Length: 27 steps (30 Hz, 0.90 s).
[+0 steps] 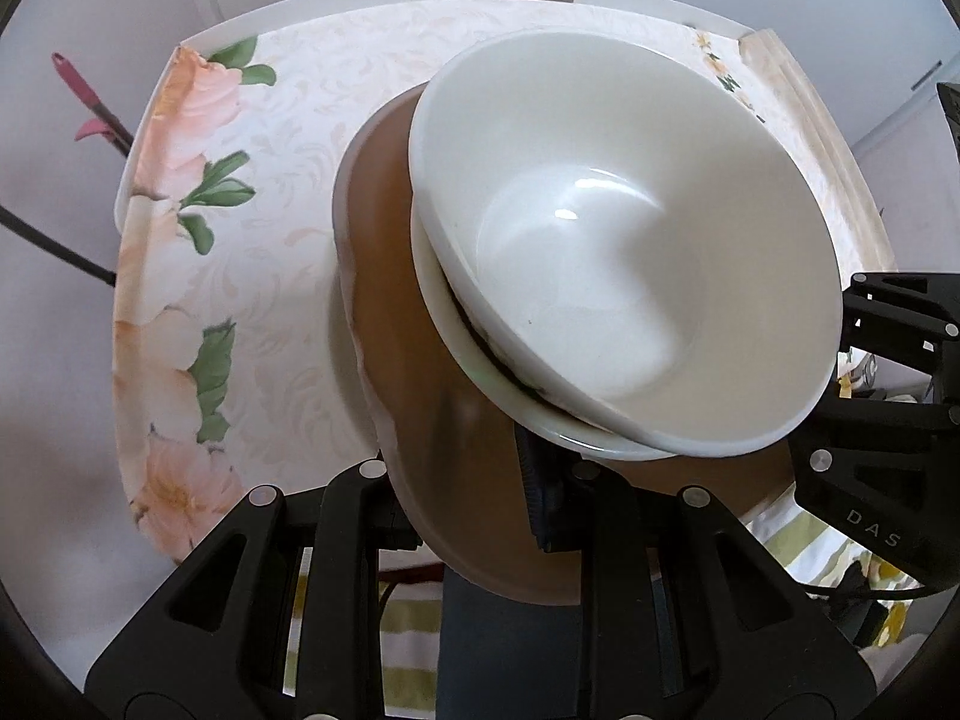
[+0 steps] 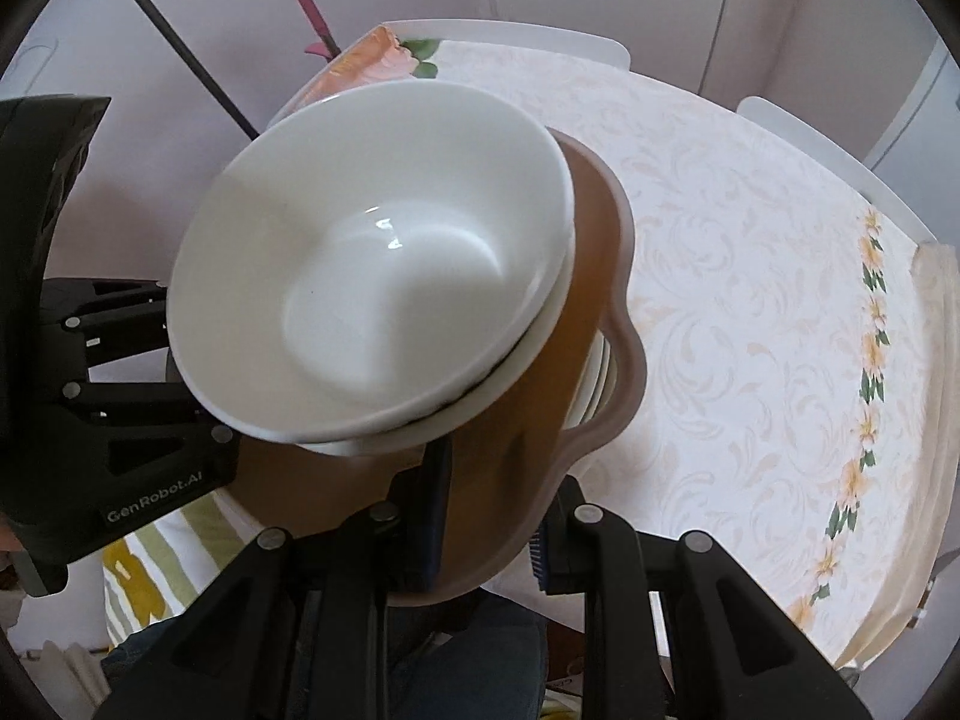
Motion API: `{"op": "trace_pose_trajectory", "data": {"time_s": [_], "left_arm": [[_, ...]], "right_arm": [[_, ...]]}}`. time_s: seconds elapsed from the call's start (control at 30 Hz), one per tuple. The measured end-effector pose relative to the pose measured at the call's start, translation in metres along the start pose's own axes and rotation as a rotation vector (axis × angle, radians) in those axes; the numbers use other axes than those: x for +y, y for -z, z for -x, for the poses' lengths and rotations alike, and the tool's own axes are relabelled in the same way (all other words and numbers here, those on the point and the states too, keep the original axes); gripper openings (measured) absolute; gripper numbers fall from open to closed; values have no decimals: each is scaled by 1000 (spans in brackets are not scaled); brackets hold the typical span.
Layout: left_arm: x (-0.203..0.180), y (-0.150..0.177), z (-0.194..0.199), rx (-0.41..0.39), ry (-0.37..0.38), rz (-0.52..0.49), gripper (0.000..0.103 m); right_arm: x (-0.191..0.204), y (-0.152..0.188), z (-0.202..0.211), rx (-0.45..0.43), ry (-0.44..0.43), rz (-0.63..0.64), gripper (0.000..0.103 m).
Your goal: Organize plates and bowls
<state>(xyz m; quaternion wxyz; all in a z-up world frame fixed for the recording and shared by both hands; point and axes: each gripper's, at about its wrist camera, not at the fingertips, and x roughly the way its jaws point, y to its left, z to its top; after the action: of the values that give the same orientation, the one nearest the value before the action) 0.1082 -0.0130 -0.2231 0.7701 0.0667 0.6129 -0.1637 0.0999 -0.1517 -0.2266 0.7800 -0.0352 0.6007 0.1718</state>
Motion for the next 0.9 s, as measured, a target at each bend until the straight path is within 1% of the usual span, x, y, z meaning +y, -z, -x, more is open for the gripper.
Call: {"op": "trace_pose_trajectory", "data": {"time_s": [0.1, 0.23, 0.3, 0.43, 0.53, 0.77, 0.9], "left_arm": [[5, 0, -12, 16, 3, 9, 21], [16, 2, -21, 35, 53, 54, 21], [16, 4, -23, 34, 54, 56, 21], [15, 3, -23, 36, 38, 50, 21], [15, 3, -20, 33, 12, 44, 21], [16, 1, -20, 29, -25, 4, 21], [16, -1, -21, 25, -43, 3, 22]], "right_arm": [[3, -3, -5, -12, 5, -42, 21], [4, -1, -8, -40, 17, -71, 21], [3, -2, -11, -44, 14, -82, 21], [4, 0, -11, -54, 15, -91, 21], [7, 3, -8, -55, 3, -102, 21], [10, 4, -15, -54, -12, -113, 21], [9, 3, -17, -62, -8, -119, 21]]}}
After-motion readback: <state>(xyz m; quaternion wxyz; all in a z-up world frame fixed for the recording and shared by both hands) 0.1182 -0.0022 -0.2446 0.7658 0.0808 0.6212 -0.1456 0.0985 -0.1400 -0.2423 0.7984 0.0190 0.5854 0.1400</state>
